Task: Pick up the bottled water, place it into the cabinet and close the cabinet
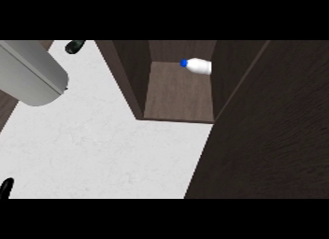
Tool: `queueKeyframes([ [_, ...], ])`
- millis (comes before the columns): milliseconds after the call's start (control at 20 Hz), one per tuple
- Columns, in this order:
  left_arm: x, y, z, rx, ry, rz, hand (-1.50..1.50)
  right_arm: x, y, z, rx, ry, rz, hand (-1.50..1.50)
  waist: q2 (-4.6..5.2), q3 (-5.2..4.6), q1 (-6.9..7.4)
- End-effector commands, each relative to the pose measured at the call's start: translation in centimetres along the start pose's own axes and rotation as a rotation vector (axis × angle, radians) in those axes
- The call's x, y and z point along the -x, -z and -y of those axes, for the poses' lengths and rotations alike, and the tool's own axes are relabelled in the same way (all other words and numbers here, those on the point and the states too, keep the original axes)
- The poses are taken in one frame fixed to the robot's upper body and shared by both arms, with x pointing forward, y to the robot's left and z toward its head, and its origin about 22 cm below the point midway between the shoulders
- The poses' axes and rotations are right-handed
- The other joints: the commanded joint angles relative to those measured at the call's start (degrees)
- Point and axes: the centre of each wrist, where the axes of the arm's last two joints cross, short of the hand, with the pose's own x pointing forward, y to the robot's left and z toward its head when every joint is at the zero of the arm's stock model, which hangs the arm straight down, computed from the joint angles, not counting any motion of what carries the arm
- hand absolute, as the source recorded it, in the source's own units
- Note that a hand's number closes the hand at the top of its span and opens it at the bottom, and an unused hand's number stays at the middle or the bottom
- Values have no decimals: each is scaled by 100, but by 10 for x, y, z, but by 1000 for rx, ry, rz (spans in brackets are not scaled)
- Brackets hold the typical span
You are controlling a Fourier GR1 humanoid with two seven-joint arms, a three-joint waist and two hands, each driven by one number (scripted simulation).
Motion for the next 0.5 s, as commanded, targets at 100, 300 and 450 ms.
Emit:
queueKeyframes([
  [100,-16,-3,-14,24,-20,3,-150,-12,44,-34,-86,220,142,150,7,-26,122],
  [300,-27,-10,-18,46,-37,-2,-150,-18,61,-23,-50,216,132,150,-14,-25,182],
  [450,-26,-11,-34,26,-9,0,-150,-20,87,-21,-56,205,117,150,8,-23,99],
])
